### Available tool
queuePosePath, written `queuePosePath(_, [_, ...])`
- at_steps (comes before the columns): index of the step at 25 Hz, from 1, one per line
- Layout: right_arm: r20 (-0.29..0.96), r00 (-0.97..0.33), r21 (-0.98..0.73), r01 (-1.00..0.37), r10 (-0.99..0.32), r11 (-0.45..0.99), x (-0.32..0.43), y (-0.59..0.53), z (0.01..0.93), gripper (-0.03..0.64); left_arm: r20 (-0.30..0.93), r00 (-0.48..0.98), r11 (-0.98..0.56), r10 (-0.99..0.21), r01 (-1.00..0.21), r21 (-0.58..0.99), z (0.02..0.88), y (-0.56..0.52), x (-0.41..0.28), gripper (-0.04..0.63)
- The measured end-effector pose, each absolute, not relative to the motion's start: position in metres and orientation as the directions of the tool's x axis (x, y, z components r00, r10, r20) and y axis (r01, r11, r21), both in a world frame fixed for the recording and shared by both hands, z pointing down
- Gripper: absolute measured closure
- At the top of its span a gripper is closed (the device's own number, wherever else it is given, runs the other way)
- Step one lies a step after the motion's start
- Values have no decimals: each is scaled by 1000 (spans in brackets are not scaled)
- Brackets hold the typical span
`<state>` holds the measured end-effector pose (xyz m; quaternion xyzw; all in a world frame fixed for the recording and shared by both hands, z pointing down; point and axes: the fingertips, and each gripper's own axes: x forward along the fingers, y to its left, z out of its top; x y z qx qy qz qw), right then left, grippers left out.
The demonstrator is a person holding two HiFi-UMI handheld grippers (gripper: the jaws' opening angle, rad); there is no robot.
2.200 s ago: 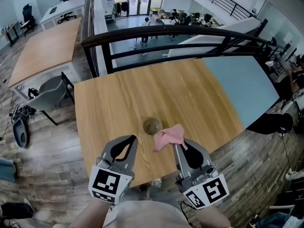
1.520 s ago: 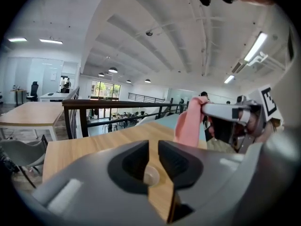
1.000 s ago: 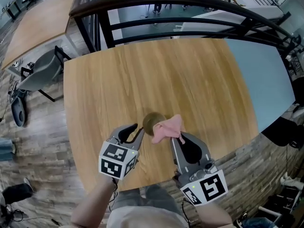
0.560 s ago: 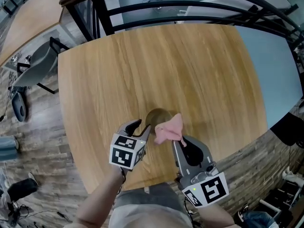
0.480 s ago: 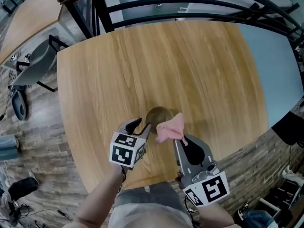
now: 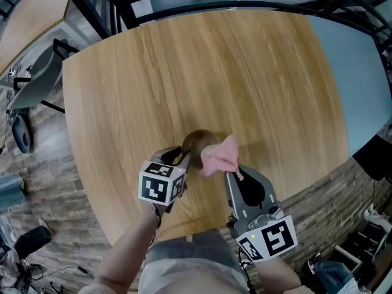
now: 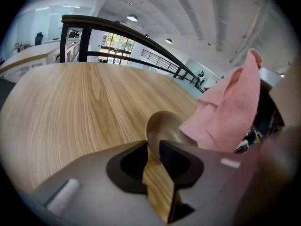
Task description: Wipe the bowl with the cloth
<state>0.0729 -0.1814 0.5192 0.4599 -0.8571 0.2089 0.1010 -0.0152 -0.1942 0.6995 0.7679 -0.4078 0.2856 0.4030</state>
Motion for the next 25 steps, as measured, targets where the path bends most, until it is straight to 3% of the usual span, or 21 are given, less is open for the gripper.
queuePosePath(4, [374, -556, -274, -831, -742, 484, 74, -180, 528, 594, 780, 478, -314, -403, -873, 373, 707, -196, -17, 569])
queuePosePath(15, [379, -564, -256, -826, -733, 503, 78, -164, 528, 594, 738, 498, -311, -456, -866, 393, 685, -190, -6, 583])
queuePosePath(25, [301, -622, -225, -783, -723, 580, 62, -142, 453, 594, 645, 485, -348, -591, -874, 338, 579, -179, -6, 583])
